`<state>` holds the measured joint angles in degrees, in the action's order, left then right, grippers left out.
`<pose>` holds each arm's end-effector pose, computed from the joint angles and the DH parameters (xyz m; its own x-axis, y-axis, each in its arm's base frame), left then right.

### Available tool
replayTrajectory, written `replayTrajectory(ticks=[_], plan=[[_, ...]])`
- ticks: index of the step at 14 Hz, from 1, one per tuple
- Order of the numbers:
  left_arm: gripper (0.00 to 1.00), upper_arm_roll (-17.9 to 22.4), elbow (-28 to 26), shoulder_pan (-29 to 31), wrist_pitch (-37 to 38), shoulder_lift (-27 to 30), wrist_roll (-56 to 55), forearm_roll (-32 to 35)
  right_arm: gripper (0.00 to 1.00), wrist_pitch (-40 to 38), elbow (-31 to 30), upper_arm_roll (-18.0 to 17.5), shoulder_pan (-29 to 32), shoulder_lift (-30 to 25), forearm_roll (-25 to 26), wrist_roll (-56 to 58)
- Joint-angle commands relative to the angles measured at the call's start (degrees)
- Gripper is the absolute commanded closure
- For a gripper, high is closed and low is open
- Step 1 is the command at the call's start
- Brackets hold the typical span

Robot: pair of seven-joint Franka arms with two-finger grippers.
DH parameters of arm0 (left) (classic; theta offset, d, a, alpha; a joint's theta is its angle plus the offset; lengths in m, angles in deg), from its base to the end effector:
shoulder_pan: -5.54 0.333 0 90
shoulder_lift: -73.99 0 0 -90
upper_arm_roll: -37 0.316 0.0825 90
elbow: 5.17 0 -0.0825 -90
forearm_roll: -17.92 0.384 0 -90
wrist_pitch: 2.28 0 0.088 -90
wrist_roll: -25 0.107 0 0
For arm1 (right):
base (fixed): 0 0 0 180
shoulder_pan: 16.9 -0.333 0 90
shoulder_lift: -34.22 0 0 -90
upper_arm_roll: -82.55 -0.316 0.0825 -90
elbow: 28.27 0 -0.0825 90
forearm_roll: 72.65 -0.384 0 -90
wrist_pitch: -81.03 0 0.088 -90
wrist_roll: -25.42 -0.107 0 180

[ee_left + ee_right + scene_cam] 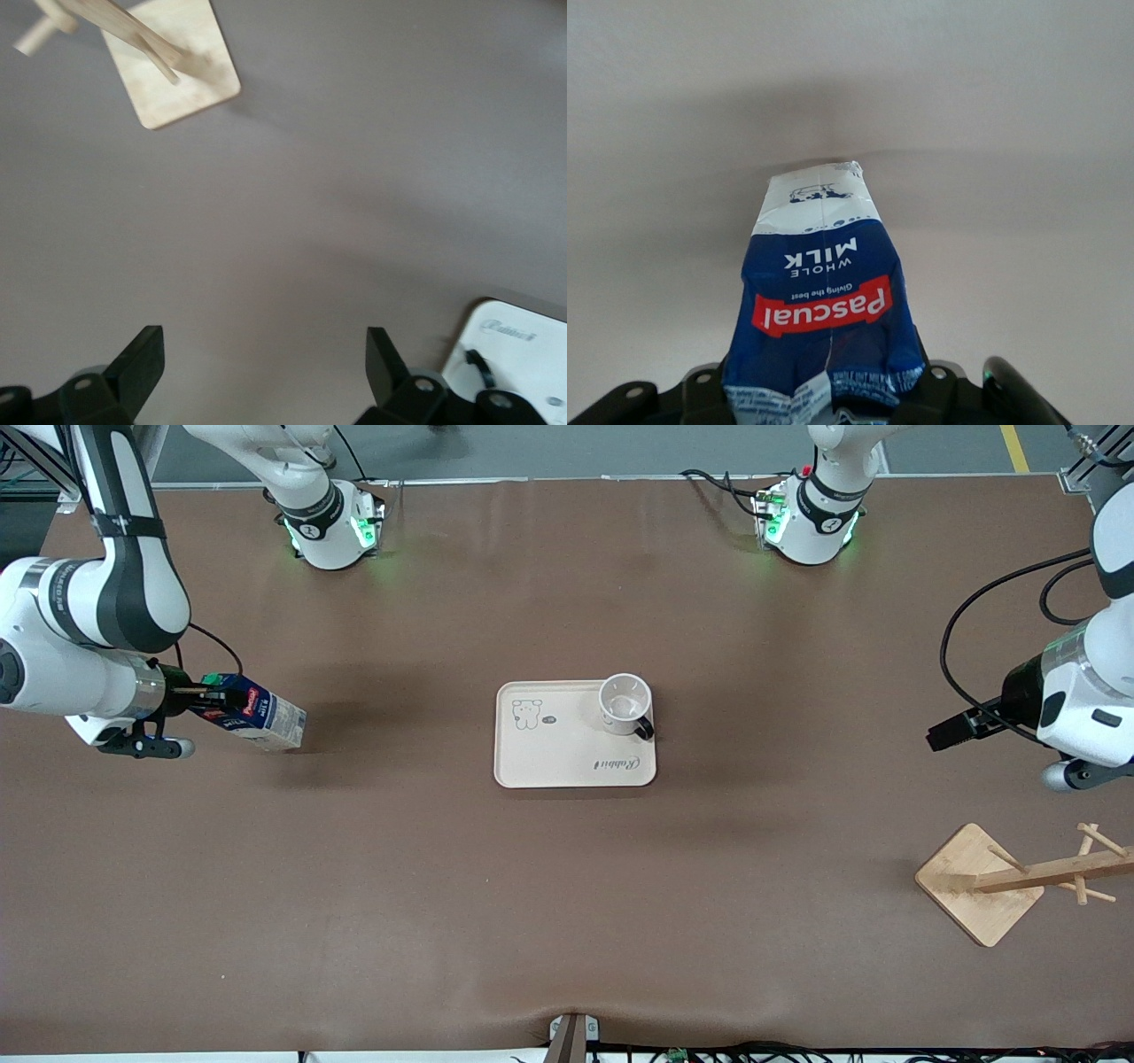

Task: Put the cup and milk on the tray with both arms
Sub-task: 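Lift the milk carton with the right gripper toward the tray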

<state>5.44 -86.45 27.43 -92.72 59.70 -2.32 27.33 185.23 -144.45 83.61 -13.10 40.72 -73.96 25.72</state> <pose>0.6182 -0.0477 0.5686 0.9507 0.3084 -0.0316 0.3065 -0.9503 -0.0550 0.5333 -0.0433 0.3704 0.9450 -0.0813 -0.3169 -0.0919 -0.9956 -0.0188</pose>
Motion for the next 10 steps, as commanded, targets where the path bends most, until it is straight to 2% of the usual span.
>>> replayTrajectory(ticks=[1, 4, 8, 10], plan=[[0.0, -0.78, -0.81, -0.1, 1.15, 2.85, 2.17, 4.11, 1.0, -3.81, 3.84, -0.01, -1.6, -0.17, -0.89, 0.23], [0.0, -0.69, -0.72, -0.18, 1.15, 5.05, 3.32, 4.21, 1.0, -9.87, 9.64, -0.01, -4.58, 0.19, -0.8, -1.7], [0.0, 0.18, -0.9, -2.45, 1.41, 10.4, 6.38, 3.86, 1.0, -10.86, 14.04, -0.01, -11.61, 0.19, -0.8, -10.99], [0.0, 5.96, -0.9, -7.97, 4.65, 11.29, 11.38, 3.25, 1.0, -10.86, 16.15, -0.01, -16.79, 0.27, -0.8, -18.81]])
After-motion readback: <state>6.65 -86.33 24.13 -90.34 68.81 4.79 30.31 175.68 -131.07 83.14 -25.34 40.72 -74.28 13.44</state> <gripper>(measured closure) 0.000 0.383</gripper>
